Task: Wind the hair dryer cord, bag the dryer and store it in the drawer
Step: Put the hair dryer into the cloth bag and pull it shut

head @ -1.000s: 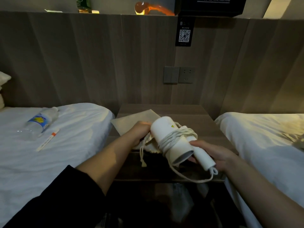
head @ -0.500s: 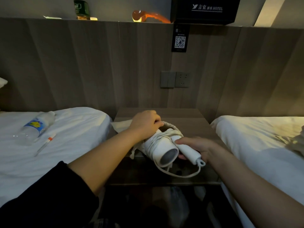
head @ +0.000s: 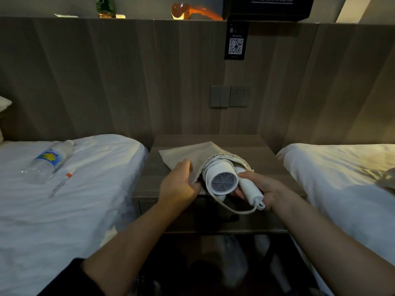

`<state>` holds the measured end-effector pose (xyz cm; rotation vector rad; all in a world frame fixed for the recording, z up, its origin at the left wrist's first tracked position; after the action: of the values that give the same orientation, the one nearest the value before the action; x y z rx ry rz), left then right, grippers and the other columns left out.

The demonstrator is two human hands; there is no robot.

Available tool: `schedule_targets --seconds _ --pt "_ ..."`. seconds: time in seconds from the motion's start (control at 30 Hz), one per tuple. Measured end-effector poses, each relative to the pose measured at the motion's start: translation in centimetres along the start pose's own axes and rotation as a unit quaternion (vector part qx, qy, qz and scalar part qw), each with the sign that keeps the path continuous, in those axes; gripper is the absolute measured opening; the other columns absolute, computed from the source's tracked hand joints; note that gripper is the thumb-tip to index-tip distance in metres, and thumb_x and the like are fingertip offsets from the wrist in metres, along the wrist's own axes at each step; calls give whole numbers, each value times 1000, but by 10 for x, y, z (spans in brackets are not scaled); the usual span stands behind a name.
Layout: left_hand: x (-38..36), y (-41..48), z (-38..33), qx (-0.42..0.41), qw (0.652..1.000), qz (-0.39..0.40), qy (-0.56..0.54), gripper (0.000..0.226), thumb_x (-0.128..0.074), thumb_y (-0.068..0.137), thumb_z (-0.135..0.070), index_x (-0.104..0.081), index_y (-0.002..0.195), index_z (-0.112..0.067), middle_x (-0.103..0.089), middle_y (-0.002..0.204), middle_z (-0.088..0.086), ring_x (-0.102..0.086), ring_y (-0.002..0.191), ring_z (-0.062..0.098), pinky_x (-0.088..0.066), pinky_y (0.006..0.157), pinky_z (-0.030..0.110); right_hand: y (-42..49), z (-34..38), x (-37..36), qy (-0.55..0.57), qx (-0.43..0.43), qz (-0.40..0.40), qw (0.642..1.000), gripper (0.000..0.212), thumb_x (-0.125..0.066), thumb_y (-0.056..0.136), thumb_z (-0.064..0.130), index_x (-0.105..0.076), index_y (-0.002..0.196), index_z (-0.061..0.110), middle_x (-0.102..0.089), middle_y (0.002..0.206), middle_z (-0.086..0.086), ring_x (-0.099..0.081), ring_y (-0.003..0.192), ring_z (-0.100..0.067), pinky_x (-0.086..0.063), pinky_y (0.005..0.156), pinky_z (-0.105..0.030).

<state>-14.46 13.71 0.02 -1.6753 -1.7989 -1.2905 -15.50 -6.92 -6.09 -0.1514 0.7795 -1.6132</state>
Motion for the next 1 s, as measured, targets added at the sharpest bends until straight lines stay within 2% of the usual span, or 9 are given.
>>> schedule_targets --seconds 0.13,0.33,0.5,0.67,0.73,0.8,0.87,0.93,1.0 --pt "-15 -13 18 31 999 -27 -16 23 -59 78 -29 -40 72 -17 -46 71 2 -46 63 23 -28 57 29 -1 -6 -10 62 -21 36 997 15 -58 90 11 -56 100 0 -63 81 -25 -67 48 -33 -53 36 -38" --pt "-29 -17 3 -105 994 -13 -17 16 -58 78 -18 -48 65 -14 -54 69 10 -51 65 25 -23 58 21 3 -13 -11 132 -25 39 990 37 -56 91 11 -51 128 7 -60 102 -25 -60 87 -37 -54 39 -44" --pt "-23 -15 -3 -175 979 50 -85 23 -67 78 -21 -57 65 -4 -54 71 8 -47 63 17 -36 58 30 5 -15 -9 137 -9 25 990 34 -57 91 9 -53 124 6 -61 95 -25 -69 65 -37 -54 38 -43" --pt "-20 -1 8 -78 980 102 -151 16 -58 71 -25 -56 61 -12 -53 73 3 -53 67 18 -43 66 33 7 -13 -14 132 21 4 991 29 -57 91 8 -53 119 4 -62 91 -24 -68 52 -33 -55 39 -42" --pt "-8 10 10 -43 984 35 -172 15 -53 74 -26 -58 69 -13 -57 78 6 -55 74 21 -44 70 33 8 -12 -18 121 33 1 992 27 -55 92 8 -53 119 3 -62 95 -25 -66 66 -34 -58 52 -44" --pt "3 25 -2 -44 987 -16 -153 14 -57 81 -26 -62 87 -15 -58 88 1 -55 82 17 -44 75 30 12 -13 -21 93 41 0 995 32 -54 92 9 -51 123 1 -60 116 -27 -59 75 -32 -56 83 -47" --pt "-1 44 -22 -50 992 10 -116 28 -59 84 -29 -60 110 -18 -55 100 -4 -53 94 13 -44 83 29 14 -13 -23 56 44 0 997 37 -54 92 12 -49 127 -1 -57 124 -28 -57 76 -31 -43 102 -49" --pt "-16 63 -39 -53 994 77 -50 36 -58 85 -32 -59 118 -18 -58 110 -2 -53 103 15 -45 90 32 13 -14 -24 38 51 -2 998 37 -56 92 13 -50 126 -1 -62 104 -25 -58 76 -30 -48 97 -47" --pt "-30 75 -50 -59 989 134 21 24 -57 85 -31 -68 99 -15 -66 103 5 -58 95 21 -48 81 36 11 -15 -24 32 57 -2 998 32 -57 91 15 -54 119 1 -62 88 -21 -59 74 -29 -57 74 -41"
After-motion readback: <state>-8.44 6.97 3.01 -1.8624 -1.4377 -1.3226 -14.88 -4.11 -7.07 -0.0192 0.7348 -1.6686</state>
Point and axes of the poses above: each hand's wrist, its own y-axis towards the middle knuckle, its own x-axis out of the back of the hand, z = x × y, the point moved 8 cm from there along y, towards the middle knuckle
